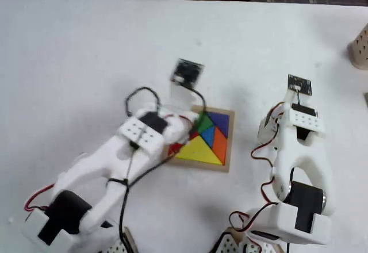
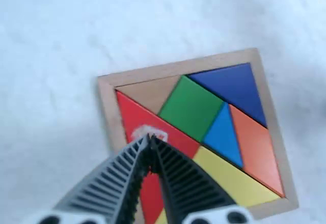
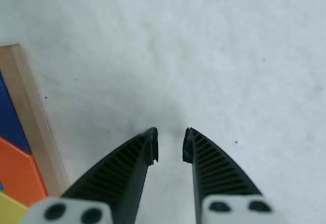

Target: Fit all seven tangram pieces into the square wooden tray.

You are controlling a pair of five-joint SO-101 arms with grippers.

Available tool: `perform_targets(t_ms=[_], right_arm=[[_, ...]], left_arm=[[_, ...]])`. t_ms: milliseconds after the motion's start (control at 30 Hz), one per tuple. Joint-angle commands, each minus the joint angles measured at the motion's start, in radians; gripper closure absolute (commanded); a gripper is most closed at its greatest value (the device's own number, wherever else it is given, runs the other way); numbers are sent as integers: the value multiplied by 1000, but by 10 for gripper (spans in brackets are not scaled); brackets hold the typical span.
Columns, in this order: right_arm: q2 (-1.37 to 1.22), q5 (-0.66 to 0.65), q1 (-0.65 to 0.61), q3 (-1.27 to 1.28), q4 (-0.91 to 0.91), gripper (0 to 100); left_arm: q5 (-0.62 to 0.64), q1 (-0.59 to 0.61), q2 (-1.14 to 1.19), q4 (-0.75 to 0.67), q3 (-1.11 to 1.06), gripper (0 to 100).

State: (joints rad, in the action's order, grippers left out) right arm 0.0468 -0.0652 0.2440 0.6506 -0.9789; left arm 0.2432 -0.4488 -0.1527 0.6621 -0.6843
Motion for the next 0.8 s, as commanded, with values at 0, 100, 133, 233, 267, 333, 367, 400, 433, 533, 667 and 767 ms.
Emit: perform_targets(t_ms=[0, 100, 133, 233, 267, 333, 367, 400, 433, 533, 667, 767], right_arm=[[18, -14, -25, -23, 15, 914], [41, -14, -59, -6, 21, 971], [50, -29, -68, 12, 45, 984], [102, -64, -91, 77, 91, 980], [128, -66, -102, 98, 101, 981], [191, -69, -124, 153, 128, 981], [228, -69, -136, 184, 143, 981], [266, -69, -148, 215, 157, 981], [309, -69, -160, 249, 171, 981], [447, -69, -194, 351, 200, 981], [648, -69, -216, 482, 222, 981], [816, -69, -211, 582, 219, 979]], left_arm=[[-2, 114, -64, -9, 11, 976], [-61, 223, -134, 8, -12, 977], [-75, 265, -174, 12, -34, 977], [-97, 378, -326, 9, -132, 977], [-107, 409, -381, 9, -173, 977], [-135, 452, -489, -5, -272, 977], [-147, 466, -544, -23, -330, 977], [-155, 479, -599, -41, -391, 977], [-160, 495, -653, -63, -450, 977], [-160, 547, -797, -77, -583, 974], [-160, 628, -914, -15, -681, 974], [-160, 687, -974, -5, -749, 973]])
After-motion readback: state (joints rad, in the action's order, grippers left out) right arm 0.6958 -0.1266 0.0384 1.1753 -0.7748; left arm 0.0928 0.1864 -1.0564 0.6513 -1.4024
